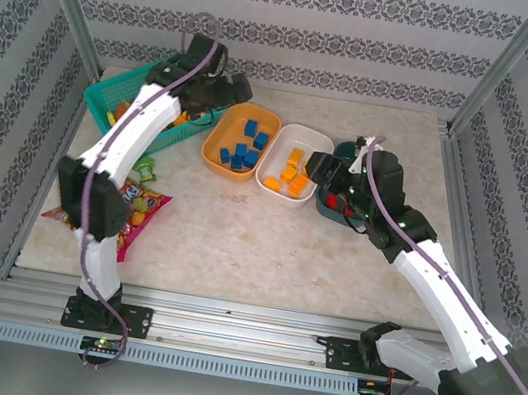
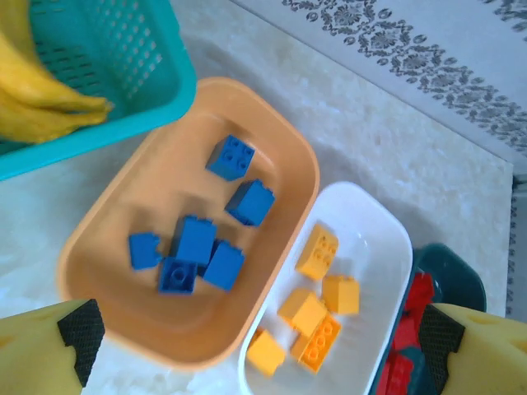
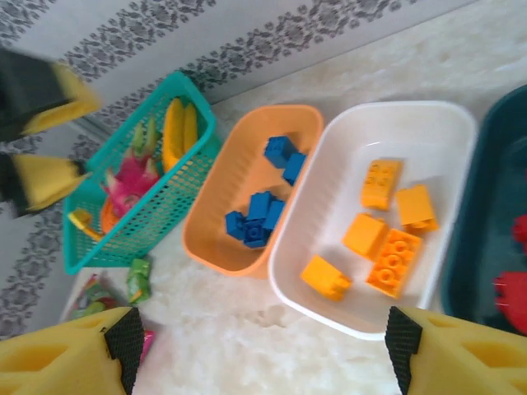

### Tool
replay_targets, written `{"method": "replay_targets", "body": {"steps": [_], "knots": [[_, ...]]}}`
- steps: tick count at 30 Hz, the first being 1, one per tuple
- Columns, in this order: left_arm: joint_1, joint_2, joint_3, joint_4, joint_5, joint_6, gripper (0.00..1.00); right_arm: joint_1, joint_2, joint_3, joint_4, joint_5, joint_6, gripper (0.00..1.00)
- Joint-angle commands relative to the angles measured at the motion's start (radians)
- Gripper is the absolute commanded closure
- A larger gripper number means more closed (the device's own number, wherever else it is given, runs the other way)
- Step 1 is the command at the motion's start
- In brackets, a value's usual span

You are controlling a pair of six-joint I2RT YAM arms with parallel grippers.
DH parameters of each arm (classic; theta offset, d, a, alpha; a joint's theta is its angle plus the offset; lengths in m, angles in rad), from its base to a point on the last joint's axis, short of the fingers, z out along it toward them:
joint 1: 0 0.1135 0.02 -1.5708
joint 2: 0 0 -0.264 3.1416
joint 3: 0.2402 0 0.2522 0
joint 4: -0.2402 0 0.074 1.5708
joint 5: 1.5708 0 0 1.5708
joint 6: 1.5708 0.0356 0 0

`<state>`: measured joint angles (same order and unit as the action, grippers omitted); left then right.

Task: Sort the legos into containers by color

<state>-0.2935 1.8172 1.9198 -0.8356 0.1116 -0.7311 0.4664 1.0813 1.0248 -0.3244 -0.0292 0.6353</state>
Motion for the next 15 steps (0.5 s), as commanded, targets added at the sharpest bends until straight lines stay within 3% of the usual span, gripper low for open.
{"method": "replay_targets", "body": {"steps": [1,6,9,11,15], "knots": [[-0.007,-0.171,-0.211,0.027,-0.02,0.076,0.0,-0.012,-0.048,0.047,-0.176,0.114,-0.116,0.02],[-0.006,-0.478,-0.499,-0.012,-0.16,0.164,0.0,-0.017,-0.122,0.059,-0.308,0.202,-0.155,0.02],[-0.006,-0.654,-0.642,-0.049,-0.345,0.185,0.0,-0.016,-0.173,0.036,-0.342,0.297,-0.153,0.02],[-0.006,-0.743,-0.73,-0.059,-0.52,0.171,0.0,-0.014,-0.189,0.015,-0.372,0.458,-0.112,0.02],[-0.006,-0.938,-1.051,0.228,-0.693,0.386,0.0,-0.027,-0.241,-0.183,-0.139,0.642,-0.273,0.02]]}}
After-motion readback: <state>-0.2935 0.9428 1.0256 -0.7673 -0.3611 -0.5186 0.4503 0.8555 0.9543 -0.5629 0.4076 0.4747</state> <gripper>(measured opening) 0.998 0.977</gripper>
